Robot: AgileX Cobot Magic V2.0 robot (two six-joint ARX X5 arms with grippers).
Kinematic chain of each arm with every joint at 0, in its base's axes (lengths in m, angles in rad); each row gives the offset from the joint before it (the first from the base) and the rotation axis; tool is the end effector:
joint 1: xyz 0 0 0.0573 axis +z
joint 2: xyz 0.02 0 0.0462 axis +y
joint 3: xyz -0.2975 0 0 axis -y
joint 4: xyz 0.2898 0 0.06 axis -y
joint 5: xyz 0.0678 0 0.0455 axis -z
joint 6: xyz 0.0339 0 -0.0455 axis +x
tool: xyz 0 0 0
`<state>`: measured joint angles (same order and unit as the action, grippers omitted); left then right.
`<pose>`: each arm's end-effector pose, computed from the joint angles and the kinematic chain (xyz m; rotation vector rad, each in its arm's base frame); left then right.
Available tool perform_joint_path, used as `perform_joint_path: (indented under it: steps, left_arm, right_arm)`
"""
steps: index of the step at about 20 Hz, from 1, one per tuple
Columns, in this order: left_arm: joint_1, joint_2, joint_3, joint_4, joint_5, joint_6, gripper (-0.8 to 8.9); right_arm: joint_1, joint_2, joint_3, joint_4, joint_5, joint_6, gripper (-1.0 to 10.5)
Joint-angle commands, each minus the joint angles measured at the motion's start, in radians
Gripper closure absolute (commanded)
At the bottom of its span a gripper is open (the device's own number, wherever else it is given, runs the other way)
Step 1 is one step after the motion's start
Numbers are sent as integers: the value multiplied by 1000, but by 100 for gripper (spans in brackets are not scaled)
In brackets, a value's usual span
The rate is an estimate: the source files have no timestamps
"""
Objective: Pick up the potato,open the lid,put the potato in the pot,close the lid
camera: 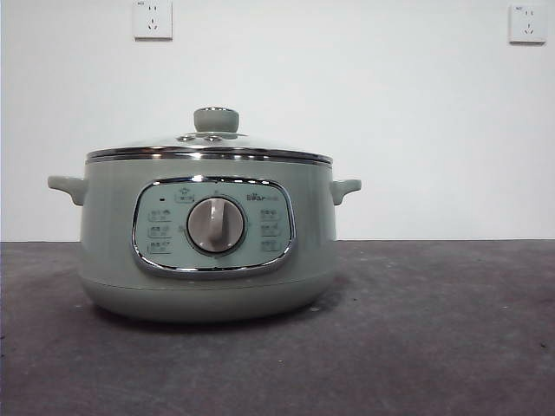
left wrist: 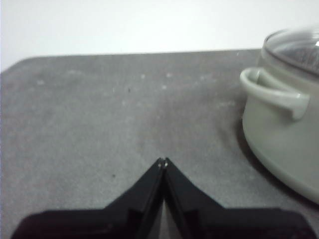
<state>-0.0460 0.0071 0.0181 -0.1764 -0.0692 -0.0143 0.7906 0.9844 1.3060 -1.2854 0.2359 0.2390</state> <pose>0.1119 -0.0028 0.1521 -0.0047 0.1650 0.0243 0.1244 0.1144 0.4171 -0.2597 0.8978 0.4027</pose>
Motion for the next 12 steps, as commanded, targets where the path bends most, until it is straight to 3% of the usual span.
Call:
perform_joint_path:
  steps: [1,4,12]
  left_arm:
    - [5,-3,-11,14,-3,0,816]
    - [6,-3,-11,11,49,35,816]
    - [6,14,-11,13,51,34,816]
  right_arm:
    - [1,0,-9,6,1,-3,946]
    - [1,0,-9,6,4,-3,946]
    - [1,0,-9,6,4,-3,946]
